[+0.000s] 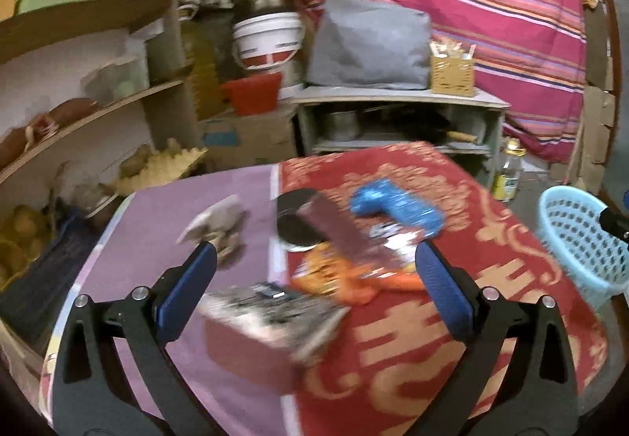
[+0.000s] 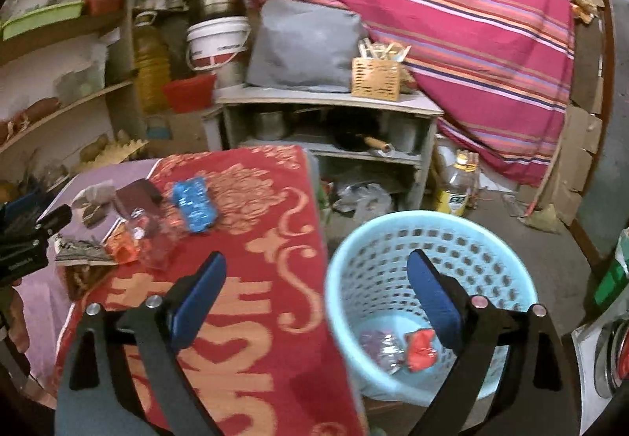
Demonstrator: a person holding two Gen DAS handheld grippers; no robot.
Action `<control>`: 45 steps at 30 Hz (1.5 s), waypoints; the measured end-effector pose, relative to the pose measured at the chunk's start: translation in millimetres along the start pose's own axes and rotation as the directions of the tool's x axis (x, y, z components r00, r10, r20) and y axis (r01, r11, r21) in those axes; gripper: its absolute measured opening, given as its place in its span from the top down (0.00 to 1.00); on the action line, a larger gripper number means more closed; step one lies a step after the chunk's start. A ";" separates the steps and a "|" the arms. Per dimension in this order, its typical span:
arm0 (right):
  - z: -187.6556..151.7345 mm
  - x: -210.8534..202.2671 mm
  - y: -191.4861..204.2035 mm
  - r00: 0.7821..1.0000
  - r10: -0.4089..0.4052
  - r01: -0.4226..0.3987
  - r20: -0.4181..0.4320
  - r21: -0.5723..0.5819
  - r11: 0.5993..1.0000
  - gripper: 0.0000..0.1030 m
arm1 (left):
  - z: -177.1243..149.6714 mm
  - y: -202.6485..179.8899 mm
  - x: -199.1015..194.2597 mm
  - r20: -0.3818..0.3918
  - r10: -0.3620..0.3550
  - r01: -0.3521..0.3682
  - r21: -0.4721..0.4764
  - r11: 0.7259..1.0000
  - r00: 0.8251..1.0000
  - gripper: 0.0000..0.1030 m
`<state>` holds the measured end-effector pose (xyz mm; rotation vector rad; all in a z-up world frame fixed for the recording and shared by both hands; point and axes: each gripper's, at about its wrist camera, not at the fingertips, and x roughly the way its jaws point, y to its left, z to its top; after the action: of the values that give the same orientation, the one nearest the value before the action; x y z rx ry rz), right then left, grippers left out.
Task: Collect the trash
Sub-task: 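Return the left tool to the table and grasp the printed foil snack bag, then lift the foil bag with the left tool while the right tool grasps the clear wrapper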
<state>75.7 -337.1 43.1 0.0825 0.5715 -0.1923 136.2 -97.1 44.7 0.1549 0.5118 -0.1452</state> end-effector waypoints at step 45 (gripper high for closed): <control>-0.2 70.4 125.5 0.990 0.100 -0.108 -0.095 -0.077 0.991 0.12 | -13.1 103.9 46.4 -0.136 -0.018 -0.004 -0.161 0.987 0.991 0.87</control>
<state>159.1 -225.3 7.6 0.0419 0.6636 -0.0637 188.3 2.3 21.9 0.0049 0.6582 -0.0995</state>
